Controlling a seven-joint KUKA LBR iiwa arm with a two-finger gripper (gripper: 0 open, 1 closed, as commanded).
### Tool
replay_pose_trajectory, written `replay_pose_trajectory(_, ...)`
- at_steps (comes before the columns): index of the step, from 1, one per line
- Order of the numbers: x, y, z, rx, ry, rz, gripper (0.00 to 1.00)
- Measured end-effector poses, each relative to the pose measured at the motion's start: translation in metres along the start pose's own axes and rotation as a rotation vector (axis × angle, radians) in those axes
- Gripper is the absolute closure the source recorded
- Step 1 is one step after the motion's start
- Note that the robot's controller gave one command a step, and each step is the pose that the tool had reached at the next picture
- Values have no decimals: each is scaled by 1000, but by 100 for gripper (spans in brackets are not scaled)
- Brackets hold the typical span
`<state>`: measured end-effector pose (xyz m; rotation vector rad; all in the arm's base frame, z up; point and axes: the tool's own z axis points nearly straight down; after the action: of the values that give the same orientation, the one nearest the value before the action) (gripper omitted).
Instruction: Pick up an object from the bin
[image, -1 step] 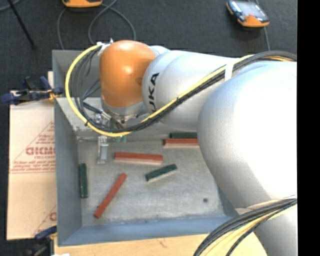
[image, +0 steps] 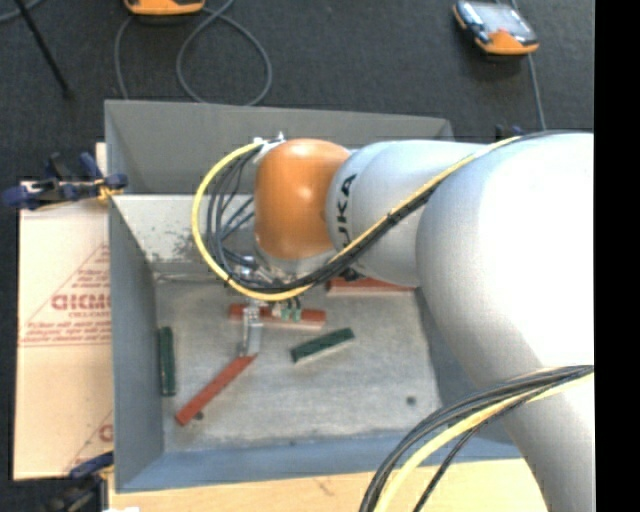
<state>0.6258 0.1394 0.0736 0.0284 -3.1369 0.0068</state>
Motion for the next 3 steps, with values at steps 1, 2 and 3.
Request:
replay_pose_trajectory(1, 3, -92, 3, 0, -7, 2, 0)
replay_pose_trajectory(2, 2, -86, 3, -5, -8, 0, 100)
replay_pose_trajectory(3, -9, -72, -188, -4, -20, -39, 100)
